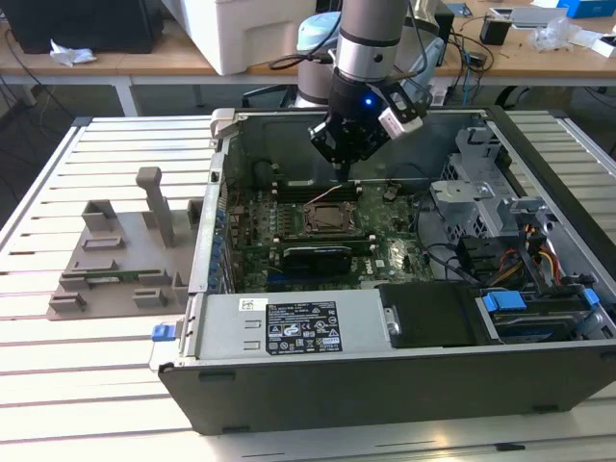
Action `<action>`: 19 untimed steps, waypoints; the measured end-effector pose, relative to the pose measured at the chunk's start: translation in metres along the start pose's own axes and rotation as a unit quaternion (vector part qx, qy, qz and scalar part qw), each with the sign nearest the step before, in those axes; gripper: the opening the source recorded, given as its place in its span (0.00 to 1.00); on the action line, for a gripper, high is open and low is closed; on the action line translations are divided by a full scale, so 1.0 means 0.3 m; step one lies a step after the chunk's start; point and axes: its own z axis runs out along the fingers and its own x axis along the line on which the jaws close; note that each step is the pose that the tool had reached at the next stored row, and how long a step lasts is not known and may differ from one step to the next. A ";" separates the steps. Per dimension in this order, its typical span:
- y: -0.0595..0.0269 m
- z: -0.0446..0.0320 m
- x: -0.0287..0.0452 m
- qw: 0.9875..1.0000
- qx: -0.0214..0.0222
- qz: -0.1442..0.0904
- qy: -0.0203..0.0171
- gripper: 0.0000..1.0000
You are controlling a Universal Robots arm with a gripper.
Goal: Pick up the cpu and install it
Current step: 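Install the first cpu locking lever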
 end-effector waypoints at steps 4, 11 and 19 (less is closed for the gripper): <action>-0.003 0.018 -0.016 1.000 0.000 0.000 0.000 0.11; -0.005 0.048 -0.030 1.000 0.000 0.000 0.000 0.11; -0.005 0.024 -0.028 1.000 0.000 0.000 -0.001 0.11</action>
